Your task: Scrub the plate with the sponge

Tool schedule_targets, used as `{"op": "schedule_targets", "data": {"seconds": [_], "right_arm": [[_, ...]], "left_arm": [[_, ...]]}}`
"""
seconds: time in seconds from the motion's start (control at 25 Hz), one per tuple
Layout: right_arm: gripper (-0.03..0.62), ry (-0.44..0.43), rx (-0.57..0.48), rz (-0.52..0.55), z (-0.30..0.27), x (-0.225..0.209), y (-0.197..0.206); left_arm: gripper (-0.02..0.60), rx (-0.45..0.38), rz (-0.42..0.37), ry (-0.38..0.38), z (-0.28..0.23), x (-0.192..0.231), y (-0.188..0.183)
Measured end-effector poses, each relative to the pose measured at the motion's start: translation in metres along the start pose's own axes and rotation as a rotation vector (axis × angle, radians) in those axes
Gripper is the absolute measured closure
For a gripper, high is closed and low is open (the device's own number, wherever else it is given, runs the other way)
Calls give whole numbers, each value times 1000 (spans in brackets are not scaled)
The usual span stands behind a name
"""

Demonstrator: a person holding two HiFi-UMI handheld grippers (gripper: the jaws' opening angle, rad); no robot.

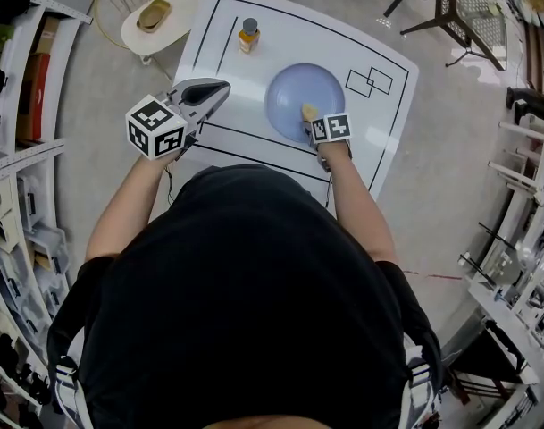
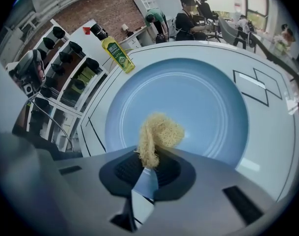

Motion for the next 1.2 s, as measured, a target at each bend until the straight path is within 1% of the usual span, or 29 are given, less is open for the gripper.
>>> {"op": "schedule_targets", "data": {"seconds": [0.64,0.96,1.2], "right_arm": [[549,-123,24,37,-22,40,-16],[549,-138,23,53,-23,47,-19],[549,-140,1,51,-15,46,-18]], "left_arm": [[572,17,5,-9,8,1,8],[572,15,7,-16,9,1,8],[572,12,4,-16,8,-3,8]]}}
Point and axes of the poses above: the fingertips, and each gripper's own axes: z backward along the fingers, x to its left, y out of its underside, the point moved 4 cm from there along z, backward along the fingers, and after that the axes turned 10 degrees about -z, right-handed, at the moved point
